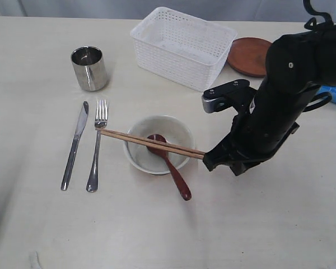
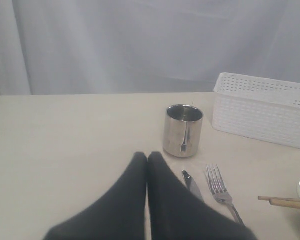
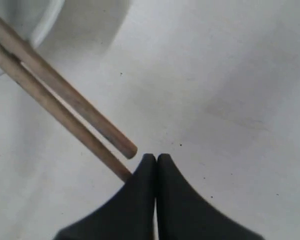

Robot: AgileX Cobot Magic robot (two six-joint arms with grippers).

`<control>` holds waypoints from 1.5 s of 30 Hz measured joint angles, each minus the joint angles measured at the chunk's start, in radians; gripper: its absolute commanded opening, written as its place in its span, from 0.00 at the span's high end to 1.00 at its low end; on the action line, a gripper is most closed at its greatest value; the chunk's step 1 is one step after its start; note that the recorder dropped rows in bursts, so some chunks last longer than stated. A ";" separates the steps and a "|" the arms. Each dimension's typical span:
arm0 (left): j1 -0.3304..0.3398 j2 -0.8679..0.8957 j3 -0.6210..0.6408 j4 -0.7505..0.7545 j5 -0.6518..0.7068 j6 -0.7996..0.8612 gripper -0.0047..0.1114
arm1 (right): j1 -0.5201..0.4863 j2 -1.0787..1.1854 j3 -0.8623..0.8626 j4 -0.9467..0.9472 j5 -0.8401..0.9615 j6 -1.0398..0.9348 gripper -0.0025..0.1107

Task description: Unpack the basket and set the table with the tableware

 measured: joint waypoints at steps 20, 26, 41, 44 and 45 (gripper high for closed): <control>0.000 0.000 0.000 0.000 0.000 0.000 0.96 | 0.000 0.000 0.000 0.029 0.066 -0.019 0.98; 0.000 0.000 0.000 0.000 0.000 0.000 0.96 | 0.000 0.000 0.000 0.034 0.045 -0.027 0.98; 0.000 0.000 0.000 0.000 0.000 0.000 0.96 | 0.000 0.000 0.000 0.015 0.064 -0.026 0.98; 0.000 0.000 0.000 0.000 0.000 0.000 0.96 | 0.000 0.000 0.000 -0.005 0.064 -0.004 0.98; 0.000 0.000 0.000 0.000 0.000 0.000 0.96 | 0.000 0.000 0.000 -0.021 0.064 0.011 0.98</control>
